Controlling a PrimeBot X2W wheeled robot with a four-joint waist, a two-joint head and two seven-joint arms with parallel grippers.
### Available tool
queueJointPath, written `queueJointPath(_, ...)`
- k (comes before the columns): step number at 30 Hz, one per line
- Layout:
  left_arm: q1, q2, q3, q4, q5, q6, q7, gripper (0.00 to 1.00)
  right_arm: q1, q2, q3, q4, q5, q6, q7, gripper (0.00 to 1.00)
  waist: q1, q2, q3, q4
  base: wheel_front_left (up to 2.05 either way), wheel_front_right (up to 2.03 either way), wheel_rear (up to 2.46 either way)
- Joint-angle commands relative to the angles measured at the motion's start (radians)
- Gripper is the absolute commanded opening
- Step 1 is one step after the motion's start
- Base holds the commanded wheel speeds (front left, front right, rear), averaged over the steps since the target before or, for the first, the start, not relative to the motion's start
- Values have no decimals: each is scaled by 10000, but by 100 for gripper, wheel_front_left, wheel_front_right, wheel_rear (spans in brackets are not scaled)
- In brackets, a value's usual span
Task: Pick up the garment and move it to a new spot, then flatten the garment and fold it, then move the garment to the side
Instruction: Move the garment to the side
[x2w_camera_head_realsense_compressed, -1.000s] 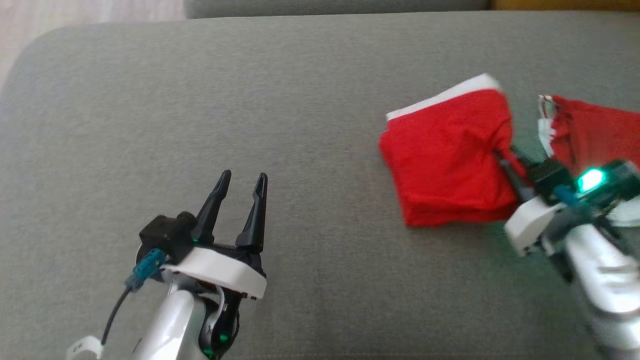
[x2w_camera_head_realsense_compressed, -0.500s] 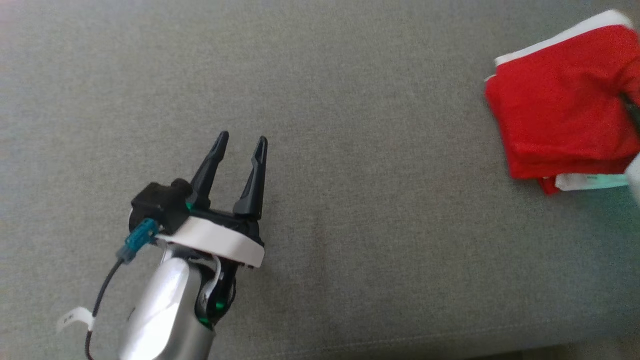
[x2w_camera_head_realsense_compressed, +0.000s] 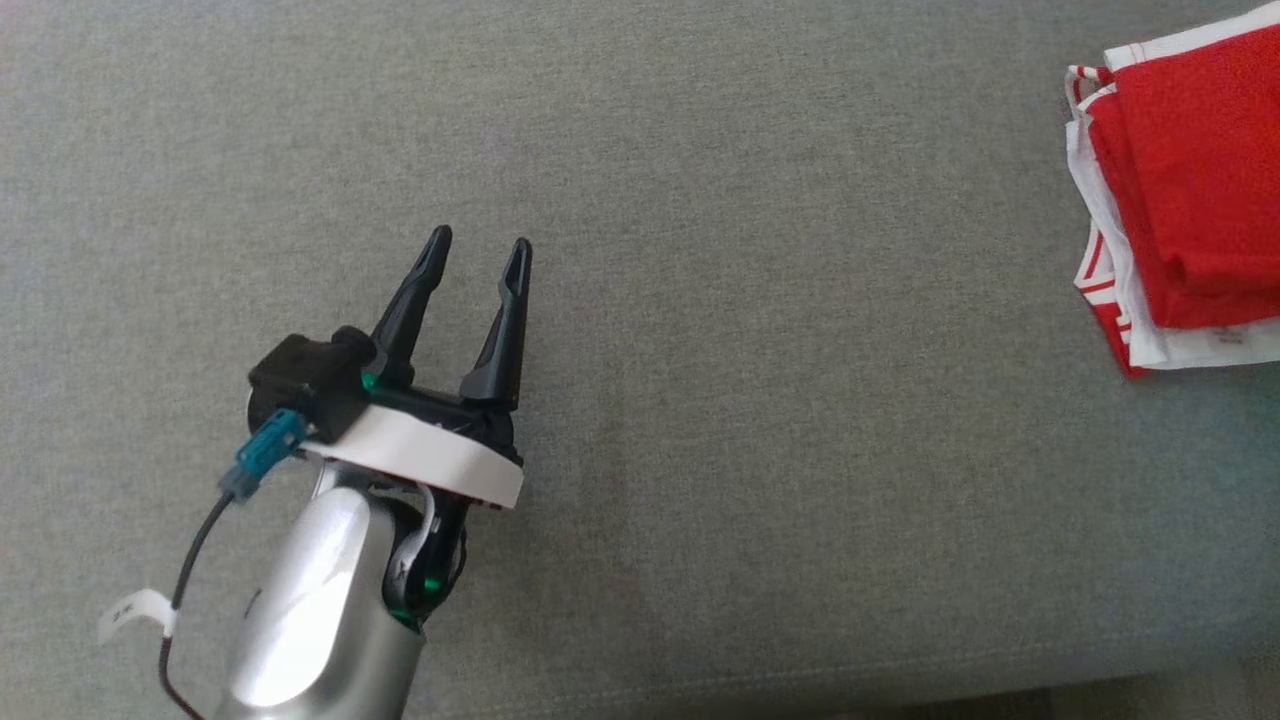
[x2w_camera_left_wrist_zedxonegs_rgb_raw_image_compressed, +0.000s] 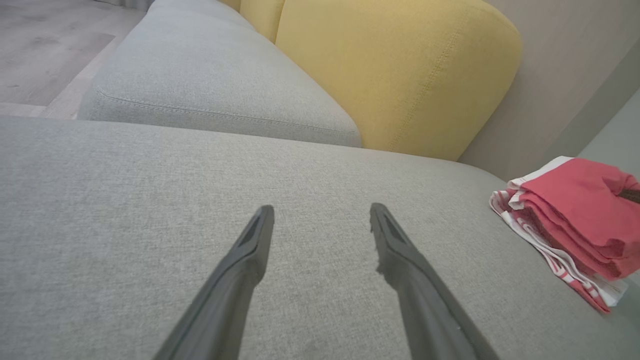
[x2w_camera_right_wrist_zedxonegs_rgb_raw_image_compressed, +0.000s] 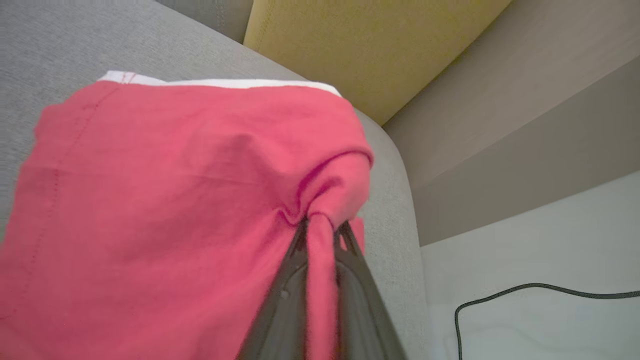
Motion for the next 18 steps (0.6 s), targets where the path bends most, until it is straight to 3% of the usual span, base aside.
queueJointPath(1,-288,70,325,-298,12,-32,-122,100,362,-274,-174,-413,-46,-9,67,0,0,0,18,7,0,0,0)
queueJointPath(3,-301,70,361,-283,15,-42,-122,100,490,-207,-329,-601,-54,-9,146,1,0,0,26,5,0,0,0)
queueJointPath(6,-291,70,386,-250,5,-47,-122,100,675,-26,-557,-860,-72,-9,287,41,0,0,-27,-6,0,0,0)
queueJointPath(9,-277,70,381,-213,-23,-34,-122,100,823,84,-671,-1024,-29,-9,452,100,0,0,-99,-17,0,0,0)
queueJointPath(18,-178,70,332,-128,-140,25,-122,100,479,270,-1090,-1613,58,-9,475,100,0,0,-476,-7,0,0,0)
